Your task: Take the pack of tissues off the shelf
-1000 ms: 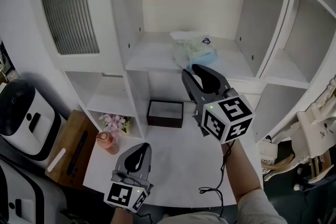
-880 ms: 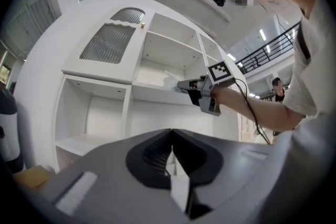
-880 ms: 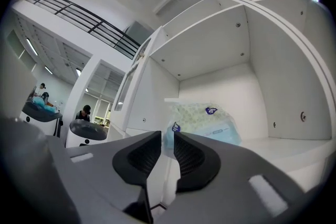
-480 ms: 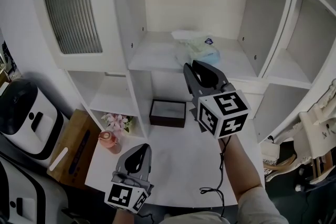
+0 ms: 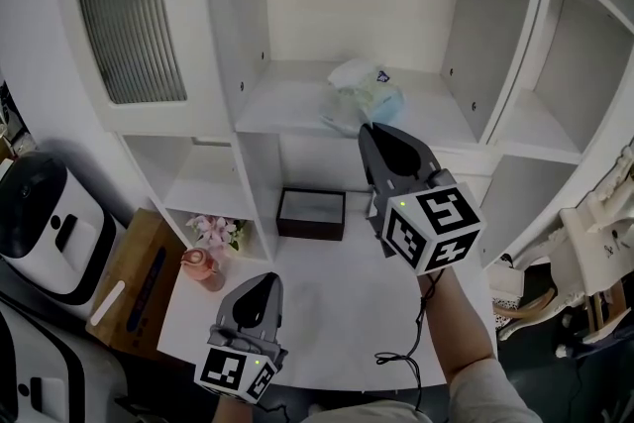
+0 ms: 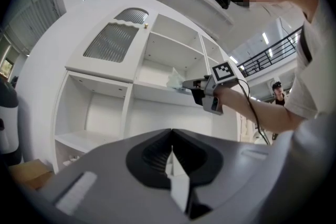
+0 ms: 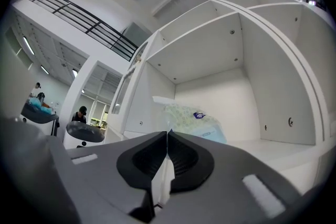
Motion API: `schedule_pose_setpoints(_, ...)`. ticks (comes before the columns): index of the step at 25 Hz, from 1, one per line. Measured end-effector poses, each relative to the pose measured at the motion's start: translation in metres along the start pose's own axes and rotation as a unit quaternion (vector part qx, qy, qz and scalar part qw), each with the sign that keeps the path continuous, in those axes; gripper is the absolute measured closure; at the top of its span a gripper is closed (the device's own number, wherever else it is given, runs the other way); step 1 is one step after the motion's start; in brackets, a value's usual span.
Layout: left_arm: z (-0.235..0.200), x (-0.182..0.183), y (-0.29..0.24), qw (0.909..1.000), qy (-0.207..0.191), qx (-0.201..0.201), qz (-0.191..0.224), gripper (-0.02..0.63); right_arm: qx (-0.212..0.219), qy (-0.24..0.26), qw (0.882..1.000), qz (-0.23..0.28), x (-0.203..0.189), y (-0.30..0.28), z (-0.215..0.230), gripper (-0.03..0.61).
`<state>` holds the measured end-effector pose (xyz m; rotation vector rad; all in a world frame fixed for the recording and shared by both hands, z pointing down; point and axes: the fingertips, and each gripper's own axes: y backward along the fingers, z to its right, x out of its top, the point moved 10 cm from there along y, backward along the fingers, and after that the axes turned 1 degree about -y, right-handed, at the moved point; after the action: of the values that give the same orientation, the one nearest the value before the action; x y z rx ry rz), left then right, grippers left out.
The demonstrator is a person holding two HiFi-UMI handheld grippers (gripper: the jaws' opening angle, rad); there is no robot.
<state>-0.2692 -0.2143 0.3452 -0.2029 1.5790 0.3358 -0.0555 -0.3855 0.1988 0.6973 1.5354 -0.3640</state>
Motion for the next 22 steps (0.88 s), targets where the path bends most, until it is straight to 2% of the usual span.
schedule_pose_setpoints(12, 0.025, -0.003, -0.006, 0.9991, 0.001, -0.042, -0.003, 0.612, -0.001, 0.012, 1.000, 0.011, 0.004, 0.050, -0.004, 0.572)
schedule_pose_setpoints(22, 0.043, -0.010, 0.010, 0.9968, 0.014, -0.079, -0.004, 0.612, -0.030, 0.020, 0.999, 0.010, 0.005, 0.106, -0.019, 0.572)
